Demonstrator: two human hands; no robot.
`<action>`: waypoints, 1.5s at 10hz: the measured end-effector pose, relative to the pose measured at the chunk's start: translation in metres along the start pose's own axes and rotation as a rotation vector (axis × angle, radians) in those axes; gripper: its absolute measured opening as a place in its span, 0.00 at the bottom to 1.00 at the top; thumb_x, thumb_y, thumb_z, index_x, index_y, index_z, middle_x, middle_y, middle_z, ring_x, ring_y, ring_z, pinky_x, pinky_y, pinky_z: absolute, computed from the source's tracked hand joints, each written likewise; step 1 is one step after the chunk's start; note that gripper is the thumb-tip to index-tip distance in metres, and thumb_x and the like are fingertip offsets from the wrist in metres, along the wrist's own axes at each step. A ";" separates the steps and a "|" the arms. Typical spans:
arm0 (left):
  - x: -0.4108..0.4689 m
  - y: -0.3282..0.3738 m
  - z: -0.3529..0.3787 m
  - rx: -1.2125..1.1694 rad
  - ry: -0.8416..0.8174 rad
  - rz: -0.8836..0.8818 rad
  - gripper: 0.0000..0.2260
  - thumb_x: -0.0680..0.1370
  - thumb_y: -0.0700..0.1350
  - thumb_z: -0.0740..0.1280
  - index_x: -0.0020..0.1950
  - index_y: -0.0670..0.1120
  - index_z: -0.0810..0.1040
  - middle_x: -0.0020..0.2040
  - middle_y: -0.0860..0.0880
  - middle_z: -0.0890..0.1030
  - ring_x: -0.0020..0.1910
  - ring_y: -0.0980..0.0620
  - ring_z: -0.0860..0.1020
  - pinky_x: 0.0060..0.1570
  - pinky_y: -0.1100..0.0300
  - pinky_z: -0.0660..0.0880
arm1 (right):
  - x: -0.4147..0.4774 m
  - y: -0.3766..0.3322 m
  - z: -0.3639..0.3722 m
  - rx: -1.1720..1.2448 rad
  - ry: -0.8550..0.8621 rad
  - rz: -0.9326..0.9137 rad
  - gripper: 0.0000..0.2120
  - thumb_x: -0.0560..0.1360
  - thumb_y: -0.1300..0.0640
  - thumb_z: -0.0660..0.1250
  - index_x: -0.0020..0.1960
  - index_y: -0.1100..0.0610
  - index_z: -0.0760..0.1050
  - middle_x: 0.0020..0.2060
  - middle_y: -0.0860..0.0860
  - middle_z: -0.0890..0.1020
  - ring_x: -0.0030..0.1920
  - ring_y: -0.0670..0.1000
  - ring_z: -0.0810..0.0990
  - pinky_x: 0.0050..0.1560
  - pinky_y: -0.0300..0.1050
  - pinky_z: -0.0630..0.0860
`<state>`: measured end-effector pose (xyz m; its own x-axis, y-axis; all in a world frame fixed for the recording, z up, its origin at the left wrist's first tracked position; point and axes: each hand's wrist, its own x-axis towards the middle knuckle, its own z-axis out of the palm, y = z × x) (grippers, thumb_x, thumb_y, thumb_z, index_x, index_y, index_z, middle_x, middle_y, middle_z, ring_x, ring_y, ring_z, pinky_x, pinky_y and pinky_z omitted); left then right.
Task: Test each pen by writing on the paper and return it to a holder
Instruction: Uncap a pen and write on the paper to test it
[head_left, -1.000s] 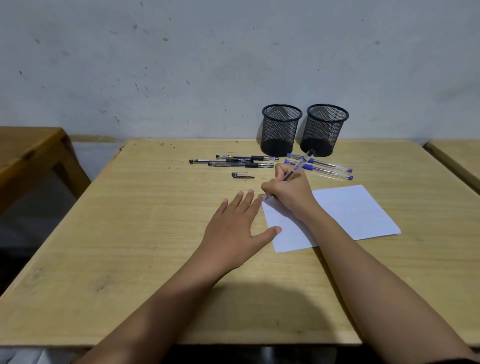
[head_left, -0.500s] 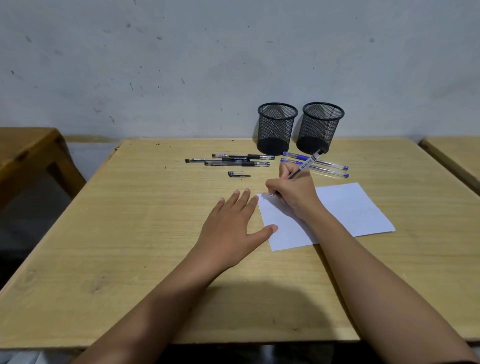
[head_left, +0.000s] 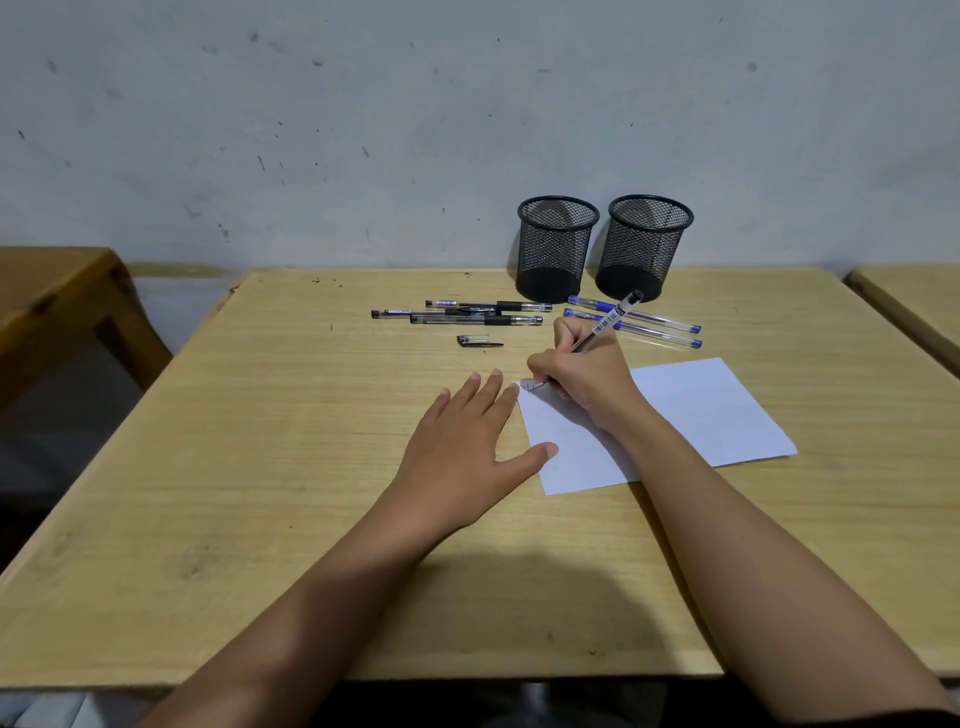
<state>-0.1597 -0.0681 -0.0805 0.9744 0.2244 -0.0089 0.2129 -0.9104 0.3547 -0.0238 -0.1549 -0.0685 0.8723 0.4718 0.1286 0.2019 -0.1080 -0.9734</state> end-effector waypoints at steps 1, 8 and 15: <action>0.000 0.000 0.000 -0.001 0.004 0.002 0.33 0.76 0.67 0.52 0.76 0.54 0.49 0.78 0.55 0.47 0.76 0.56 0.44 0.75 0.55 0.42 | 0.000 0.001 -0.001 -0.005 -0.001 0.002 0.18 0.63 0.72 0.67 0.27 0.59 0.60 0.25 0.55 0.64 0.27 0.51 0.64 0.29 0.41 0.64; 0.001 0.000 -0.001 -0.013 0.010 0.005 0.33 0.76 0.66 0.53 0.77 0.54 0.50 0.78 0.55 0.47 0.76 0.56 0.44 0.75 0.54 0.42 | -0.001 -0.002 -0.001 -0.075 0.036 0.006 0.16 0.62 0.71 0.68 0.28 0.59 0.61 0.28 0.56 0.62 0.31 0.54 0.62 0.32 0.44 0.62; 0.020 -0.010 -0.038 -0.237 0.043 0.061 0.27 0.76 0.61 0.61 0.71 0.49 0.65 0.70 0.54 0.67 0.68 0.54 0.63 0.64 0.60 0.62 | 0.007 -0.031 -0.044 0.657 0.119 0.087 0.06 0.69 0.72 0.69 0.40 0.63 0.76 0.32 0.54 0.83 0.33 0.48 0.83 0.37 0.33 0.80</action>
<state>-0.1452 -0.0415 -0.0482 0.9800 0.1905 0.0572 0.1260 -0.8171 0.5625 -0.0045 -0.1868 -0.0287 0.9239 0.3817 0.0282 -0.1513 0.4320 -0.8891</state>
